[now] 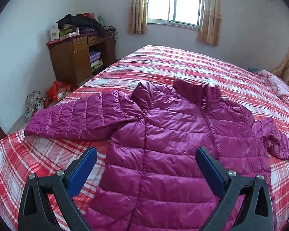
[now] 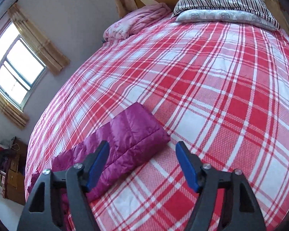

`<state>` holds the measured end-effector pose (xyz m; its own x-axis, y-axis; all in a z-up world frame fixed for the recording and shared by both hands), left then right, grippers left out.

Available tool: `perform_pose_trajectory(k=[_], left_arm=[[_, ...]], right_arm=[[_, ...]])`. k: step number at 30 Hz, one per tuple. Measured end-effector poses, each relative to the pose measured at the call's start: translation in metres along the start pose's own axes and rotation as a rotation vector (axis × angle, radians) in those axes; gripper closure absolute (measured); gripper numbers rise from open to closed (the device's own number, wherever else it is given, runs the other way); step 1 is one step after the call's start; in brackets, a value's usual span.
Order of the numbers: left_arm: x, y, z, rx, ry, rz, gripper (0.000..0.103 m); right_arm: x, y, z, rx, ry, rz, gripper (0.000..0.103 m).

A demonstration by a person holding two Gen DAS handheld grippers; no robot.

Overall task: Fold large clothes
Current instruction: 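Grasp the jacket sleeve cuff with the right gripper, then lift the sleeve with the right gripper and fold it across the jacket body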

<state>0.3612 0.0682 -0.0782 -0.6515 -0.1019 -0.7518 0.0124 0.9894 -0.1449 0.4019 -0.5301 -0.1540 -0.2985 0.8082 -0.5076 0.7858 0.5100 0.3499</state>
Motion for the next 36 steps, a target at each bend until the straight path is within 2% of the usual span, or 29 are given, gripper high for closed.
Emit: perform_pose_trajectory(k=[3,6,8,11,12,13,17,22,24,28,32,36], left_arm=[[-0.006,0.018,0.011,-0.040,-0.011,-0.010,0.001],[-0.008,0.027,0.021,-0.048,-0.010,-0.033,0.001],[-0.007,0.027,0.030,-0.037,0.002,-0.046,0.001],[-0.006,0.022,0.042,-0.035,0.010,-0.025,0.001],[-0.005,0.019,0.046,-0.039,0.010,-0.014,0.001],[-0.004,0.018,0.049,-0.040,0.009,-0.006,0.001],[0.003,0.014,0.061,-0.006,0.027,-0.018,0.001],[0.009,0.017,0.060,0.004,0.032,0.011,0.001],[0.009,0.021,0.055,0.005,0.020,0.018,0.001],[0.008,0.034,0.048,0.000,0.007,0.000,0.001],[0.008,0.049,0.041,-0.005,-0.007,-0.046,0.001],[0.009,0.062,0.032,0.004,-0.018,-0.075,0.001]], right_arm=[[0.004,-0.002,0.024,0.010,0.032,0.054,0.039],[0.009,0.004,0.042,0.059,0.035,0.015,0.039],[0.007,0.006,0.045,0.093,-0.002,0.018,0.039],[0.006,0.013,0.050,0.150,-0.015,-0.037,0.041],[0.006,0.015,0.053,0.162,-0.010,-0.059,0.057],[0.008,0.017,0.057,0.147,0.009,-0.076,0.079],[0.004,0.019,0.057,0.130,0.009,-0.113,0.090],[-0.014,0.035,0.002,0.117,-0.144,-0.202,0.092],[-0.019,0.054,-0.031,0.093,-0.215,-0.264,0.092],[-0.013,0.115,-0.098,-0.016,-0.334,-0.401,0.092],[0.021,0.184,-0.145,-0.134,-0.380,-0.544,0.092],[0.082,0.241,-0.172,-0.274,-0.345,-0.659,0.092]])
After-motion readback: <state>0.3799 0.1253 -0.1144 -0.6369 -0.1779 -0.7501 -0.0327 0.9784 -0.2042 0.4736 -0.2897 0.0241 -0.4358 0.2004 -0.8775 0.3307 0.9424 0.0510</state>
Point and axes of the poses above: each gripper's, at about its wrist camera, not at the fingertips, and z roughly the way its jaws point, y to its left, x to its underside, the point moved 8 cm from there along z, roughly the way its jaws point, and after that the axes turned 9 degrees about x, right-handed, at the moved point
